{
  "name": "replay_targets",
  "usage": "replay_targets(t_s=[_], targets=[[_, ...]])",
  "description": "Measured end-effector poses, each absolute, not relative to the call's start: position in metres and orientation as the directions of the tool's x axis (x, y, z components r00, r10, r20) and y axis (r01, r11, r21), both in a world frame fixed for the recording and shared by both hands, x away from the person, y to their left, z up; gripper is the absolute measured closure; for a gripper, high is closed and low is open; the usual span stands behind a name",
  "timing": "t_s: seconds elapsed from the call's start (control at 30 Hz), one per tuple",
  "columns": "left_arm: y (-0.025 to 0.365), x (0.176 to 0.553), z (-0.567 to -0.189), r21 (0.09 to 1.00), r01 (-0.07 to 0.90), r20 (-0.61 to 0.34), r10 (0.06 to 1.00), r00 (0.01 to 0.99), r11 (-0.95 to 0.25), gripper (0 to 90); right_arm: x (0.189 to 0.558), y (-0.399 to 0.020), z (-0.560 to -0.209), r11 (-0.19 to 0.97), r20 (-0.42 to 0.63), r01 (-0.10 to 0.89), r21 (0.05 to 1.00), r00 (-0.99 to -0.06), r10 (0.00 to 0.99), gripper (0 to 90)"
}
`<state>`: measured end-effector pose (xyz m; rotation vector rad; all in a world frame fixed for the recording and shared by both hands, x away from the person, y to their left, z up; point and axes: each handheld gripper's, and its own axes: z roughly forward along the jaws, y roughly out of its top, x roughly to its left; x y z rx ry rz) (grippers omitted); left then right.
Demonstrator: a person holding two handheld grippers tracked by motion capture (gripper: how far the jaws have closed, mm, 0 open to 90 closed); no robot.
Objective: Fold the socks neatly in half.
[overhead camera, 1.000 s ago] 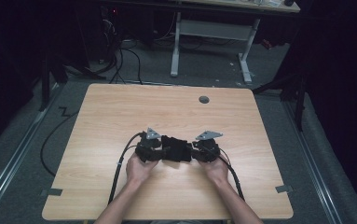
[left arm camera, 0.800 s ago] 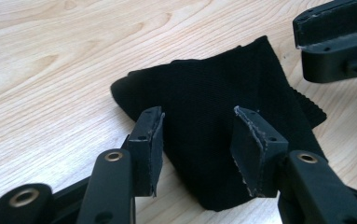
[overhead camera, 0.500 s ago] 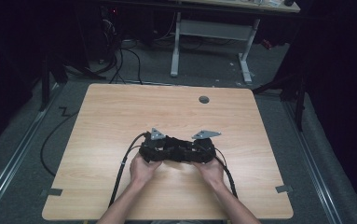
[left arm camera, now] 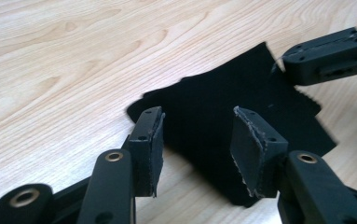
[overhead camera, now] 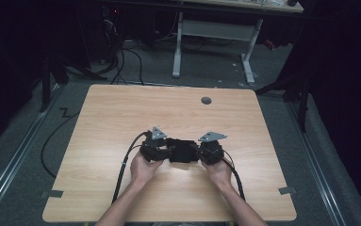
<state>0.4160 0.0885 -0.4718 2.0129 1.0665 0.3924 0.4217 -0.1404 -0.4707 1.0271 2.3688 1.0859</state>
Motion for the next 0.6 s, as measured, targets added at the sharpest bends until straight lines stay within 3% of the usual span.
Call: replay_targets(t_s=[0.33,0.6], targets=[[0.07,0.425,-0.488,0.755,0.549,-0.069,0.788,0.612,-0.36,55.1,0.426,-0.144,-0.492,0.501,-0.093,0.467,0.729,-0.658,0.747,86.0],[0.069,0.427,-0.49,0.746,0.553,-0.055,0.793,0.606,-0.371,54.9,0.427,-0.147,-0.492,0.493,-0.115,0.461,0.738,-0.634,0.765,75.9]])
